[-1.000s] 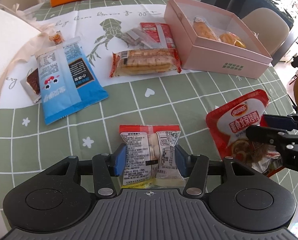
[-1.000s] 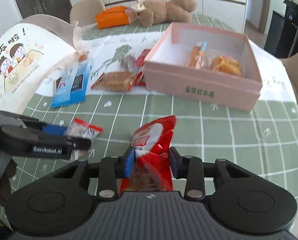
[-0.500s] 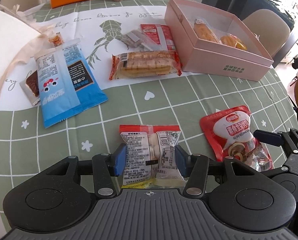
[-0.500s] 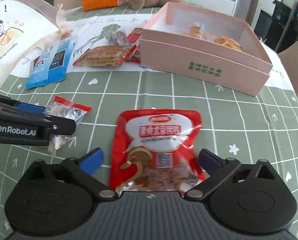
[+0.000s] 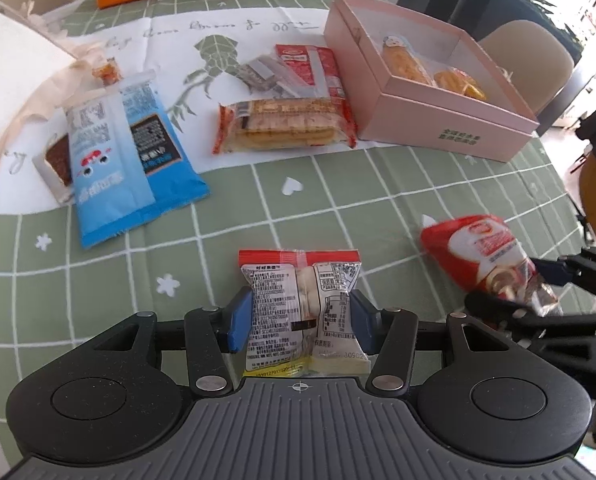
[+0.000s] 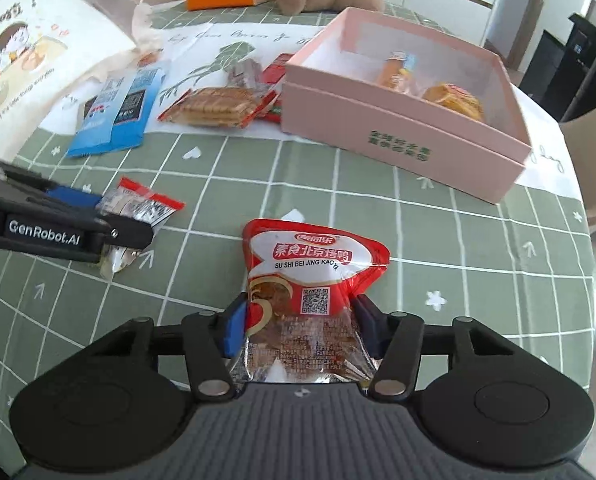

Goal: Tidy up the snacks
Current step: 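Carry both snacks over the pink box and open both tools to drop them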

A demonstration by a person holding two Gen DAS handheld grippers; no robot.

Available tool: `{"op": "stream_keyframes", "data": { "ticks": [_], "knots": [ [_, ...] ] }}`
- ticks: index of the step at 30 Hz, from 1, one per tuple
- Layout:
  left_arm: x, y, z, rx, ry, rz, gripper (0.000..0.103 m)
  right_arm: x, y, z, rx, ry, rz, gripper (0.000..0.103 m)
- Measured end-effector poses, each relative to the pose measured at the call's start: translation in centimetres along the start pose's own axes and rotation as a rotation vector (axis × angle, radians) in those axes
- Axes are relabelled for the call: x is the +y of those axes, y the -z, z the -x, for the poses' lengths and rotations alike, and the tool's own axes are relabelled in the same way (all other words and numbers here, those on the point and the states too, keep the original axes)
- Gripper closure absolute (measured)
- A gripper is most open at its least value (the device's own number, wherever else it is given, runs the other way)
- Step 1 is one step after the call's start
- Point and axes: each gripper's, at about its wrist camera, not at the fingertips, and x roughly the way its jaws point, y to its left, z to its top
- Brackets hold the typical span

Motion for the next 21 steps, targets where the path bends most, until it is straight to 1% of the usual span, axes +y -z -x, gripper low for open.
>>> {"op": "stream_keyframes", "data": {
  "ticks": [2,4,6,8,11,13,16,17,18,19,20,21],
  "knots": [
    [-0.4,0.0,0.0,0.013,0.029,0.009,0.047,-1.3,-0.2,1.0,-0.015,-0.025,-0.028,0.049],
    [-1.1,-0.3,0.4,0.009,0.063,0.011,0.047,-2.5,-0.6,2.0,-0.033,-0.042,-0.054,0.049],
    [-2.0,-1.2,1.4,-0.023,0.106,0.004,0.047,-3.6,-1.2,3.0,-0.051,-0.060,-0.079,0.049],
    [-2.9,-2.9,2.8,-0.072,0.155,0.002,0.047,-5.0,-2.4,4.1,-0.076,-0.075,-0.096,0.049],
    [-4.1,-7.0,5.5,-0.166,0.243,0.008,0.047,-7.1,-5.4,5.9,-0.143,-0.076,-0.112,0.049],
    [-5.2,-10.6,7.3,-0.237,0.292,-0.002,0.047,-8.5,-7.8,7.4,-0.201,-0.068,-0.116,0.049],
    [-6.7,-15.8,8.3,-0.299,0.327,-0.004,0.047,-10.2,-11.7,8.0,-0.268,-0.025,-0.103,0.048],
    [-7.1,-17.7,7.8,-0.302,0.339,0.008,0.047,-10.7,-12.8,7.6,-0.272,-0.026,-0.101,0.040],
    [-7.4,-19.1,6.7,-0.292,0.360,0.023,0.047,-11.3,-13.9,6.7,-0.271,-0.034,-0.099,0.027],
    [-7.5,-20.4,5.0,-0.273,0.381,0.038,0.045,-11.8,-14.7,5.6,-0.275,-0.030,-0.109,0.024],
    [-7.7,-21.5,2.3,-0.229,0.378,0.055,0.044,-12.3,-15.3,4.3,-0.266,-0.018,-0.125,0.023],
    [-7.9,-22.1,-0.2,-0.174,0.351,0.060,0.047,-12.6,-15.7,2.9,-0.245,-0.006,-0.139,0.023]
  ]
}}
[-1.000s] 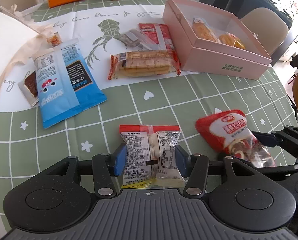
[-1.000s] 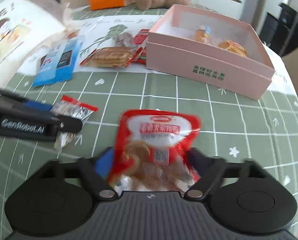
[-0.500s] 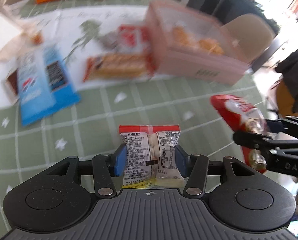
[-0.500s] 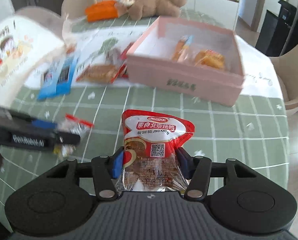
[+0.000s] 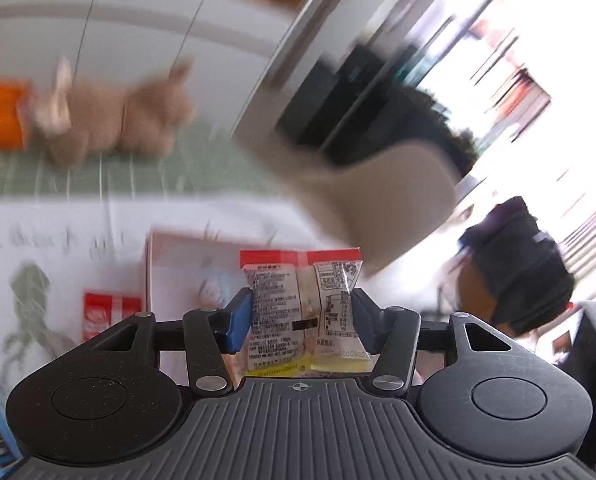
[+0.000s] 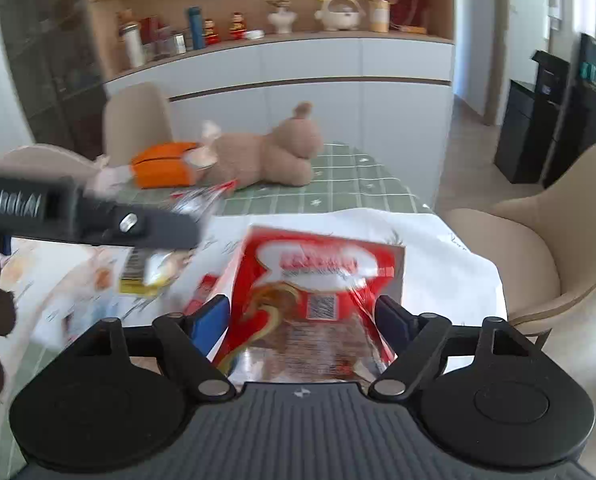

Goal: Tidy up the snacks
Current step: 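Carry both snacks over the pink box and open both tools to drop them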

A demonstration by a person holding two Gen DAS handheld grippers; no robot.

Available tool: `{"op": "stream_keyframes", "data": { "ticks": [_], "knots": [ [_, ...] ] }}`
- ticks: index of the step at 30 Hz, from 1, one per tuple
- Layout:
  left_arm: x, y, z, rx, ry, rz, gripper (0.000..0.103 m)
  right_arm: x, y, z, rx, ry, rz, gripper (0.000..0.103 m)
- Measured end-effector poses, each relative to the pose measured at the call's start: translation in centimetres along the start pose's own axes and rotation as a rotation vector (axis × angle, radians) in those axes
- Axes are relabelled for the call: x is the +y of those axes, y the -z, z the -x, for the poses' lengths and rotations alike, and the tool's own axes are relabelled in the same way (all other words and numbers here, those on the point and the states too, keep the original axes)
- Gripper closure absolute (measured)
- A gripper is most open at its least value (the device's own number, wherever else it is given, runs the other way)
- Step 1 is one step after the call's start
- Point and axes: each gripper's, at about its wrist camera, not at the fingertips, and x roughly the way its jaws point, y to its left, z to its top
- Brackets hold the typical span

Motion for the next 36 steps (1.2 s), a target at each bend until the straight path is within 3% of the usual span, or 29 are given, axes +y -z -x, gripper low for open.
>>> {"op": "stream_keyframes", "data": {
  "ticks": [2,4,10,16,21,24,28,30,33,36],
  "knots": [
    [0.9,0.7,-3.6,0.061,-0.069,-0.015,0.048,-0.8,0.4,-2.3,0.053,0.026,-0.038,0.023],
    [1.9,1.7,-5.2,0.091,-0.048,-0.016,0.048,-1.3,1.5,-2.7,0.072,0.032,-0.052,0.024],
    [5.7,3.5,-1.2,-0.023,-0.009,0.095,0.048,-1.8,4.3,-1.5,0.085,0.021,0.024,0.024],
    [10.1,7.1,4.1,-0.138,-0.338,0.079,0.048,1.1,4.0,-1.8,0.079,-0.036,0.036,0.024],
    [13.6,11.0,4.8,-0.034,-0.450,0.085,0.048,6.7,2.4,-3.1,0.077,-0.070,0.106,0.029],
    [14.9,13.0,6.3,0.002,-0.455,0.105,0.048,10.7,1.0,-5.1,0.123,-0.092,0.155,0.046],
    [16.1,15.2,8.4,0.020,-0.419,0.147,0.048,14.7,-1.1,-9.7,0.217,-0.110,0.129,0.054],
    [16.4,16.2,9.8,0.025,-0.398,0.167,0.048,16.5,-1.4,-12.2,0.262,-0.123,0.135,0.067],
    [16.9,17.2,11.1,0.035,-0.385,0.185,0.048,19.0,-1.3,-16.5,0.299,-0.043,0.166,0.068],
    [17.7,17.8,11.6,0.044,-0.402,0.193,0.048,20.6,-1.6,-19.3,0.263,0.093,0.243,0.068]
  ]
}}
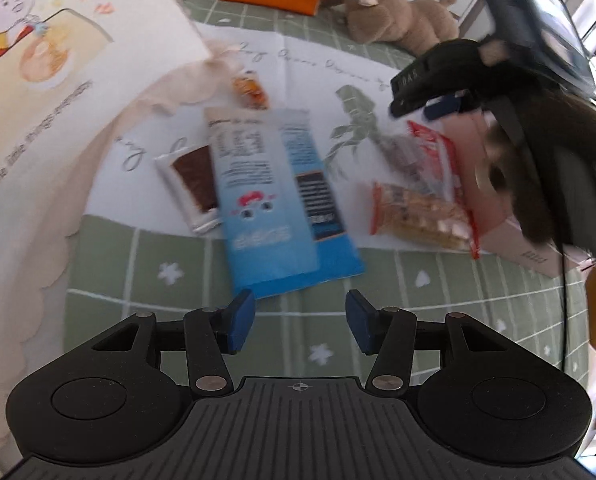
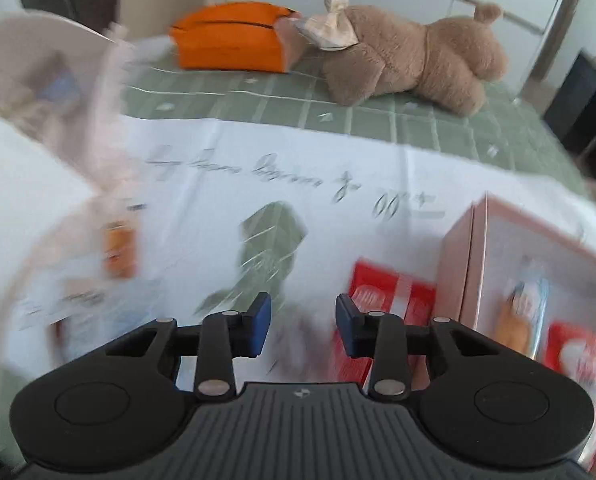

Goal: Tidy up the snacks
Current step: 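Carry both snacks over the pink box and open both tools to drop them, then move both tools back over the remaining snacks on the table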

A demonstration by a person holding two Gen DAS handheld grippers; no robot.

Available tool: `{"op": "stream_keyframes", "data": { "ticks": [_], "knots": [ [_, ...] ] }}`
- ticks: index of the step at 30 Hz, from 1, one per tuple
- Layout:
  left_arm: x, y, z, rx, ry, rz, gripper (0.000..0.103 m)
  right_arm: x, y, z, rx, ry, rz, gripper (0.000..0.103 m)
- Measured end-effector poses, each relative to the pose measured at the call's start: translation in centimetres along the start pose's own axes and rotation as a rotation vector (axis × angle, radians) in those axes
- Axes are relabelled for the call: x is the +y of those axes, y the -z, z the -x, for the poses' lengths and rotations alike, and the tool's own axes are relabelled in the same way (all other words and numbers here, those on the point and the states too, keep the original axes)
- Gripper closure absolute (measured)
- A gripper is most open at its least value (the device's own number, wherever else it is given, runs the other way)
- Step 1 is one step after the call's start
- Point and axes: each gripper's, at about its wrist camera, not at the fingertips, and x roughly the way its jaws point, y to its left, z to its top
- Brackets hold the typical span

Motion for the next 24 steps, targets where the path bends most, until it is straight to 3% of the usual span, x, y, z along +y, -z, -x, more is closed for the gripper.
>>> {"op": "stream_keyframes", "data": {
  "ticks": [3,6,10,13,20,24],
  "knots": [
    [0.5,0.2,0.1,0.000,-0.024,-0.017,0.048,-0.3,-1.6,-1.9,0.008,0.090,0.009,0.071],
    [0.7,0.2,0.1,0.002,-0.006,-0.020,0.048,-1.2,-1.7,-2.8,0.065,0.087,-0.017,0.087],
    [0.7,0.0,-0.1,0.006,0.014,-0.028,0.048,-0.5,0.5,-2.0,0.098,0.058,0.000,0.087],
    [0.6,-0.1,-0.5,0.015,0.022,-0.032,0.048,-0.3,2.8,-0.4,0.105,0.014,0.002,0.087],
    [-0.4,0.0,-0.8,0.021,0.022,-0.046,0.048,-1.2,8.9,3.7,0.168,-0.178,-0.076,0.087],
    [-1.2,0.0,-0.7,0.019,0.030,-0.044,0.048,-1.9,12.6,5.3,0.155,-0.215,-0.087,0.087]
  ]
}}
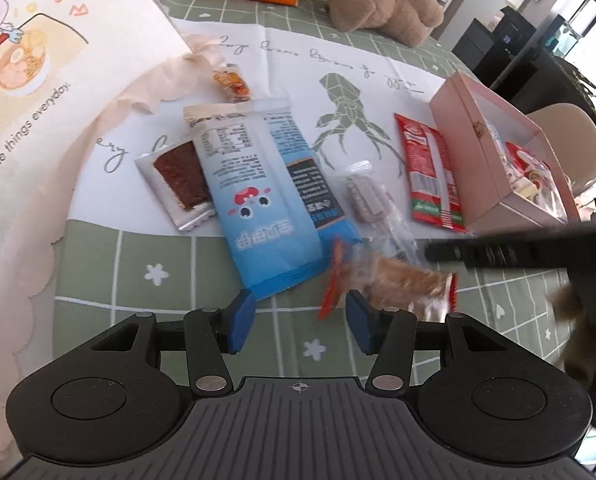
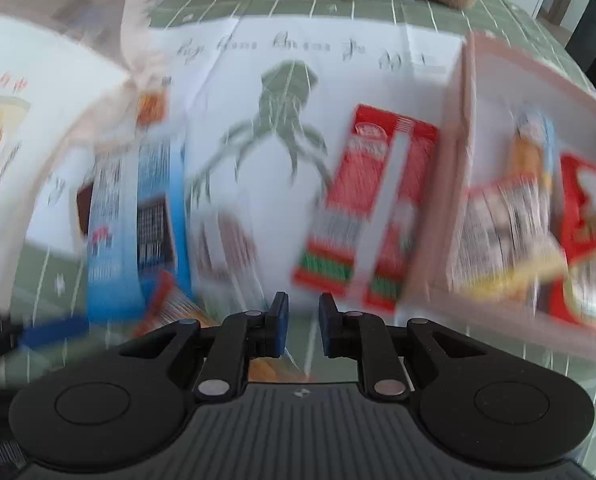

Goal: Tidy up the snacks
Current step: 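Move both tools back over the remaining snacks on the table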

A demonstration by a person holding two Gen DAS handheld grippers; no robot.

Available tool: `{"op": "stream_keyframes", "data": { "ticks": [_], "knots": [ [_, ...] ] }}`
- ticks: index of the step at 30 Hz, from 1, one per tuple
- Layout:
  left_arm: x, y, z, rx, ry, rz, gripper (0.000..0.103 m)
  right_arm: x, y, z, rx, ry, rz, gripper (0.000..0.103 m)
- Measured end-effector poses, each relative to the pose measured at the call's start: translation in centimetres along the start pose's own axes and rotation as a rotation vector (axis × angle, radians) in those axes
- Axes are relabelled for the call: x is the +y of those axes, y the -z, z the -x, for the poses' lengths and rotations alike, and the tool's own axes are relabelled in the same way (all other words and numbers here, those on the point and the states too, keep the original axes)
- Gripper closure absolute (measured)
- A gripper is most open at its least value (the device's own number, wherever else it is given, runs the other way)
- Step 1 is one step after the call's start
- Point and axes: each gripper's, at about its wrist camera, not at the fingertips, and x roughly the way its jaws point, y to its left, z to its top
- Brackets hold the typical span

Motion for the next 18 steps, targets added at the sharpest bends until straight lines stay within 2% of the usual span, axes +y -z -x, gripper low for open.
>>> {"op": "stream_keyframes", "data": {
  "ticks": [3,6,7,9,10,12,14,16,18],
  "knots": [
    [-0.8,-0.6,0.3,-0.030,0.023,0.018,0.048,-1.4,2.7,1.3,-0.032,-0.032,-0.045,0.087],
    [-2.5,-2.5,0.5,-0.070,0.061,0.002,0.048,-2.7,4.9,2.2,-0.090,-0.016,-0.066,0.085],
    [-3.3,-3.4,0.2,-0.070,0.073,-0.018,0.048,-3.2,5.6,2.5,-0.107,-0.011,-0.080,0.083],
    [-5.2,-5.7,-1.2,-0.056,0.100,-0.075,0.048,-4.2,6.7,2.9,-0.129,-0.008,-0.123,0.069],
    [-6.1,-7.0,-2.2,-0.050,0.112,-0.101,0.048,-4.8,7.2,3.2,-0.137,-0.008,-0.152,0.066],
    [-7.8,-9.9,-4.6,-0.043,0.119,-0.157,0.048,-5.9,7.6,3.2,-0.149,-0.005,-0.189,0.063],
    [-9.5,-13.0,-7.4,-0.053,0.070,-0.231,0.051,-6.5,8.2,3.5,-0.155,-0.001,-0.209,0.063],
    [-10.9,-15.2,-9.8,-0.060,0.006,-0.288,0.074,-6.8,8.6,3.6,-0.160,0.014,-0.213,0.063],
    [-12.0,-16.8,-12.1,-0.055,-0.056,-0.338,0.081,-6.8,9.1,3.8,-0.163,0.042,-0.202,0.063]
  ]
}}
